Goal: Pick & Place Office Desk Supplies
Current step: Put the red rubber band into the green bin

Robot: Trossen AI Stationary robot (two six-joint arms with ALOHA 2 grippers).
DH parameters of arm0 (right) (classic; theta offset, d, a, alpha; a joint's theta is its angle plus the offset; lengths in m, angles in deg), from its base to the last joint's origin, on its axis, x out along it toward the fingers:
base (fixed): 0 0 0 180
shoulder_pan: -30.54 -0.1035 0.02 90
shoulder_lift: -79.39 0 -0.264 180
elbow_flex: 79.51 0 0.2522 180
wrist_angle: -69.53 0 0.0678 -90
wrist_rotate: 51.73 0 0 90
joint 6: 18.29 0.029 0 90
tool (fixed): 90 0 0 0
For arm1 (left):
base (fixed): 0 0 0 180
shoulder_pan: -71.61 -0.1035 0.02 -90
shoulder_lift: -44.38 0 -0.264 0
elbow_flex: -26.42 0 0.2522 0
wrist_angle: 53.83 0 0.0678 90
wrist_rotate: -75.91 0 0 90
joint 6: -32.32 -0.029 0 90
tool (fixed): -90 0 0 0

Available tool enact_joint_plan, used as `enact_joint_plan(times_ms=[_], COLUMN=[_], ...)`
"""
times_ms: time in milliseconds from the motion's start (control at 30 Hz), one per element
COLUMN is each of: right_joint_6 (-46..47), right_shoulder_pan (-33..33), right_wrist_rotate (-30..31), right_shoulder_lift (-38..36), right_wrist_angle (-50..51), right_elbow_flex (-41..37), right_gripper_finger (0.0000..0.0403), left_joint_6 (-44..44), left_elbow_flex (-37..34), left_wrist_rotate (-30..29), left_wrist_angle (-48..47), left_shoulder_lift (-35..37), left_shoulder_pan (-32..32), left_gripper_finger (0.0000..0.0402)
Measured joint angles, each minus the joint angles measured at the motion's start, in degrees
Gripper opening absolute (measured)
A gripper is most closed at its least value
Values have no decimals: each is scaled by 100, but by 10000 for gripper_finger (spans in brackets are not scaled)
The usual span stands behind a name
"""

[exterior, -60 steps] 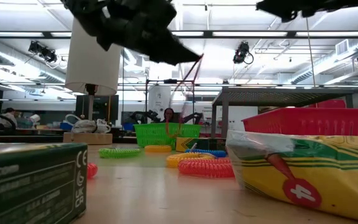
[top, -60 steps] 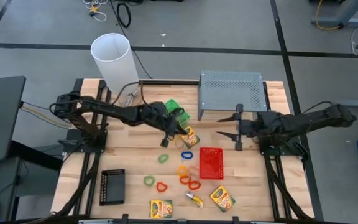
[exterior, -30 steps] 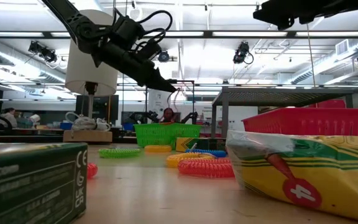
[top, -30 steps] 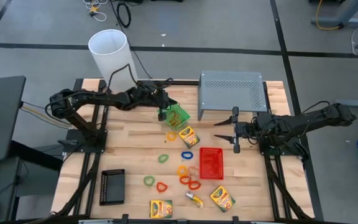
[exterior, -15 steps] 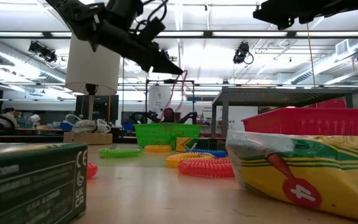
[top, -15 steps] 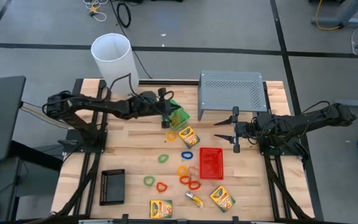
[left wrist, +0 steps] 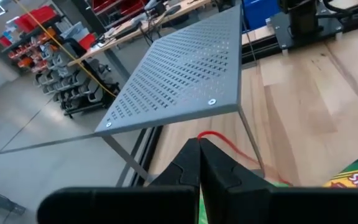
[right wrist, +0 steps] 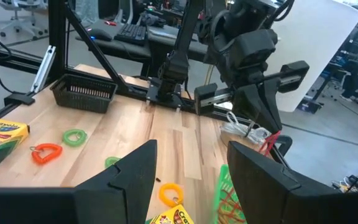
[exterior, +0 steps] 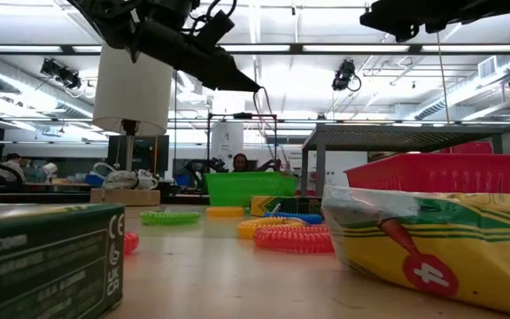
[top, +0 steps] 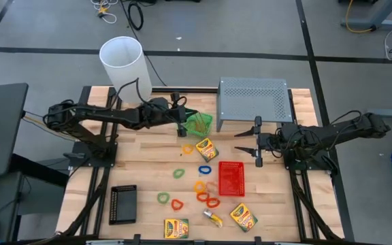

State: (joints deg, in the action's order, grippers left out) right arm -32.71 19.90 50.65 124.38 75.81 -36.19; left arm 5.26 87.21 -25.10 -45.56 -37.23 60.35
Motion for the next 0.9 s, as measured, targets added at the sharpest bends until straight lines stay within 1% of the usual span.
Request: enact_joint_plan(times_ms=[100,267,567,733,833,900], right_joint_6=[-46,-95,-131,-151,-151,-151], right_shoulder_pan=[0,0,0,0,0,0], right_wrist_rotate=[110,153,153,151,149,146], right_shoulder_lift=[0,0,-2,-2,-2,-2], right_wrist_angle=[0,-2,-79,-100,-136,-136], right_elbow_flex=[0,0,0,0,0,0], right_gripper_finger=[205,205,205,205,205,205], left_joint_6=[115,379,1203,1885,2075,2006], left_elbow_flex=[7,7,7,6,-22,-28], left_wrist_rotate=[109,538,1619,2471,2612,2442], left_wrist_angle=[16,-54,-170,-363,-442,-481], left_shoulder_lift=[41,99,62,60,-29,-102], left_shoulder_pan=[102,282,504,492,543,616], left_gripper_finger=[0,0,0,0,0,0])
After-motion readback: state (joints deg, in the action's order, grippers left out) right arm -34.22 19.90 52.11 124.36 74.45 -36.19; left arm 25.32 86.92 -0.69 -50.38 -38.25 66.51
